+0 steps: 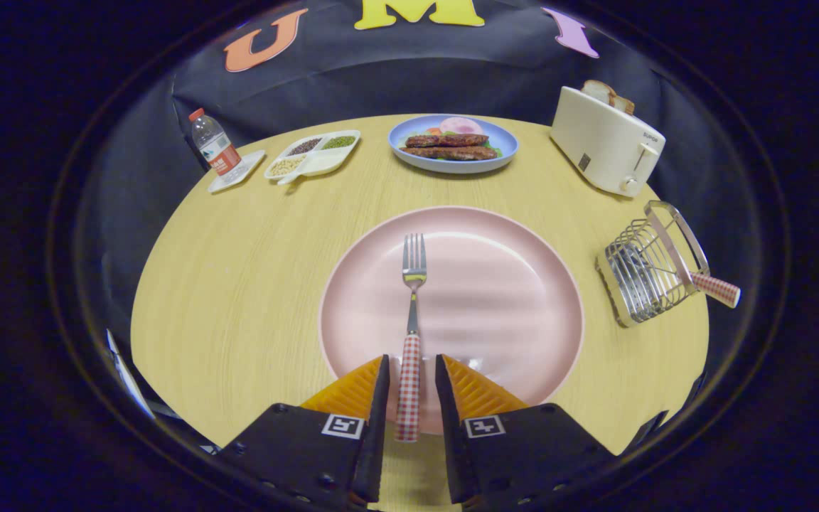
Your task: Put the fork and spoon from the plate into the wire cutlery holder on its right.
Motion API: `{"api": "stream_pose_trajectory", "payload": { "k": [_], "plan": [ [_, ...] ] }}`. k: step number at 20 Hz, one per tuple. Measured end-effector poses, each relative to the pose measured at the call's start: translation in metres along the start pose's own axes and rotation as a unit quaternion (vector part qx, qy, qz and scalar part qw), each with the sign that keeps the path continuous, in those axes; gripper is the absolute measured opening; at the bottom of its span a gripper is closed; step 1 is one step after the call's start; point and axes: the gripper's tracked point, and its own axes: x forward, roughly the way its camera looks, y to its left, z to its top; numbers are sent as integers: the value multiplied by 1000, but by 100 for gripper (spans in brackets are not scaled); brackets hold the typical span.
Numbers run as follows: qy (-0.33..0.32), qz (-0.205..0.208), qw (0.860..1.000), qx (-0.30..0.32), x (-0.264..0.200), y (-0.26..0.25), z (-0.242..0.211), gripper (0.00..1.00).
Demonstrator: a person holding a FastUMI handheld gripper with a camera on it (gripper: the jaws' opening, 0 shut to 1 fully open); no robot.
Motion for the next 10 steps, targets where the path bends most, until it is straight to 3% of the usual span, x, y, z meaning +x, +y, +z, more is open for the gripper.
{"api": "stream_pose_trajectory", "payload": {
  "k": [1,2,5,10],
  "plan": [
    [-1,-16,1000,-1,-4,-4,0,37],
    [1,-22,1000,1,1,-6,1,14],
    [13,-32,999,3,-3,-17,1,6],
    [26,-9,1000,3,-46,-36,22,5]
  ]
}}
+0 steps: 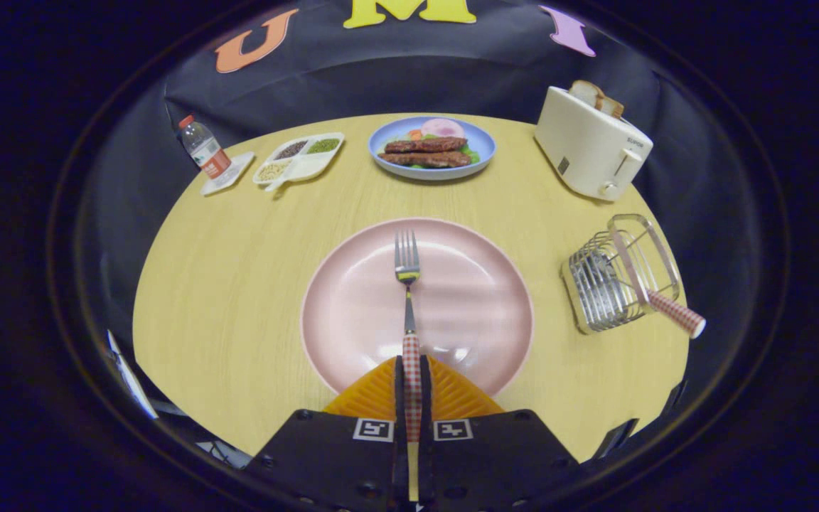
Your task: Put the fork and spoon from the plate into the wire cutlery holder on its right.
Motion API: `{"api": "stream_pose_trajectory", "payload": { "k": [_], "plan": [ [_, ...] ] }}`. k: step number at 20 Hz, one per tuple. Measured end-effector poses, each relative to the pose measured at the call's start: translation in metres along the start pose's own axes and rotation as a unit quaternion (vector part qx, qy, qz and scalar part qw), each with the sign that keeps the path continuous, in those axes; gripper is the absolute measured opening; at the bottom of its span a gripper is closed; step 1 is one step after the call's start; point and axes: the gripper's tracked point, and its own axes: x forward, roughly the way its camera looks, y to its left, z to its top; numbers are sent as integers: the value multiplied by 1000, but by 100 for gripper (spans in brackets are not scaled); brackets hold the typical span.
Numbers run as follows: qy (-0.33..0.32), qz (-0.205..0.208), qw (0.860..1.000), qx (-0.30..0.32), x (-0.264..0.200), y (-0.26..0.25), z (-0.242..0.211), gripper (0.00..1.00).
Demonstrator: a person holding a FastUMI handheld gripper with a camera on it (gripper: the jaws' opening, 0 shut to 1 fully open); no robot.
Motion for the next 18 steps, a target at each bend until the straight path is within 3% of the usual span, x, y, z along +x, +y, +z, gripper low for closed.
{"api": "stream_pose_trajectory", "payload": {
  "k": [7,14,18],
  "plan": [
    [6,34,999,-1,-95,-65,59,5],
    [138,31,990,29,-136,-154,67,5],
    [227,27,973,20,-143,-176,54,5]
  ]
}}
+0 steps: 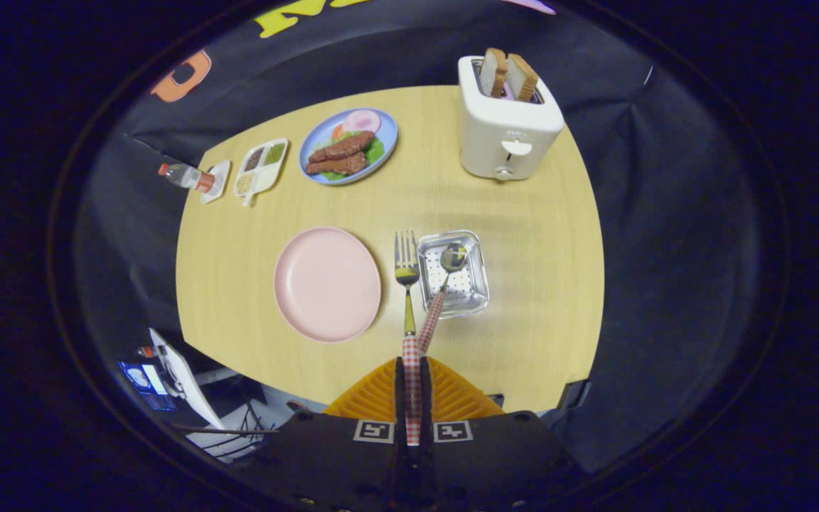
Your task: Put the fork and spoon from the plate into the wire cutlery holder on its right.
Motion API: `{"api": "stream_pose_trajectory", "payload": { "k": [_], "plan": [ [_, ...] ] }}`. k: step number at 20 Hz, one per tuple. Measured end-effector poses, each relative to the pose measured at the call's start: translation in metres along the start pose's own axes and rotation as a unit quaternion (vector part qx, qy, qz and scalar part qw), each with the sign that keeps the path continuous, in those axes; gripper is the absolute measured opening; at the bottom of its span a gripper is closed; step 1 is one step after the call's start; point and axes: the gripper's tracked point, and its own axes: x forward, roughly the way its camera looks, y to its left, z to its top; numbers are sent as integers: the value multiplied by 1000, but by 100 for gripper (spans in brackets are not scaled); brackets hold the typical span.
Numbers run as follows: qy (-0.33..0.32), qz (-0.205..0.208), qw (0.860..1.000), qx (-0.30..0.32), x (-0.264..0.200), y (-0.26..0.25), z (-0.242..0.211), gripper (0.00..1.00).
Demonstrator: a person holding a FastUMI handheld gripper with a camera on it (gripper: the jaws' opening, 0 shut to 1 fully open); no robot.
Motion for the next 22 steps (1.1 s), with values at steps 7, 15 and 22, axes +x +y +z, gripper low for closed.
{"api": "stream_pose_trajectory", "payload": {
  "k": [7,15,22],
  "plan": [
    [106,-16,994,20,28,-18,15,5],
    [165,-35,985,19,60,-18,38,5],
    [141,-24,990,12,68,-10,49,32]
  ]
}}
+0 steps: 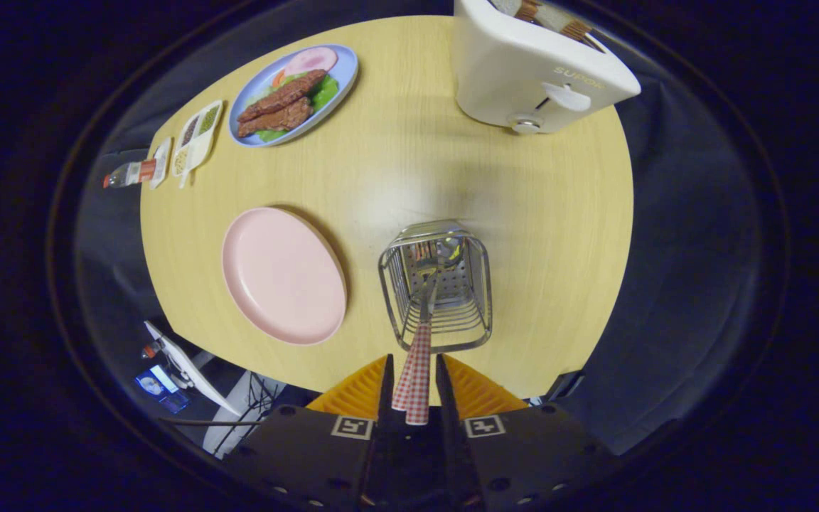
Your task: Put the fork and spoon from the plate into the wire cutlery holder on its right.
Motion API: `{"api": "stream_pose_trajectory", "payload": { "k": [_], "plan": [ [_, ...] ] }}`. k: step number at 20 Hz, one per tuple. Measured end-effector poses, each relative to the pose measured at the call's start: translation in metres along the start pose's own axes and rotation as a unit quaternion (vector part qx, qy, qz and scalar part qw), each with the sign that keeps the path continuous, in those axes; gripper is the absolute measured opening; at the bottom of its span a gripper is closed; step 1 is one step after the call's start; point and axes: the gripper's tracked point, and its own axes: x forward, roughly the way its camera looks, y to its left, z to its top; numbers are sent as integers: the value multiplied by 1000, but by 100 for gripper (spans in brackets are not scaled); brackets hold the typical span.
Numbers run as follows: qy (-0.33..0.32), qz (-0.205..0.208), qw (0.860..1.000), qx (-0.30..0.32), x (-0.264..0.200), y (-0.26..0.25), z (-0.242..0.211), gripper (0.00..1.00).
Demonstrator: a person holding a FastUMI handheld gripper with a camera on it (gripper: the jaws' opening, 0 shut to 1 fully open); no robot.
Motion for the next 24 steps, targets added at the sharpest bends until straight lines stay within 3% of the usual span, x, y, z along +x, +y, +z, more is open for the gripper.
{"api": "stream_pose_trajectory", "payload": {
  "k": [1,4,8,11,15,18,21,23,24],
  "plan": [
    [-16,5,1000,-3,-2,2,3,37],
    [-83,14,996,-19,-13,6,12,71],
    [-205,66,976,-17,-37,29,17,78],
    [-320,97,942,-20,-67,43,12,87],
    [-494,100,863,-30,-126,52,-8,94],
    [-623,82,777,-26,-173,56,-32,97],
    [-701,70,710,-4,-203,57,-61,96],
    [-737,60,673,0,-214,54,-73,96],
    [-748,51,662,-5,-216,53,-79,96]
  ]
}}
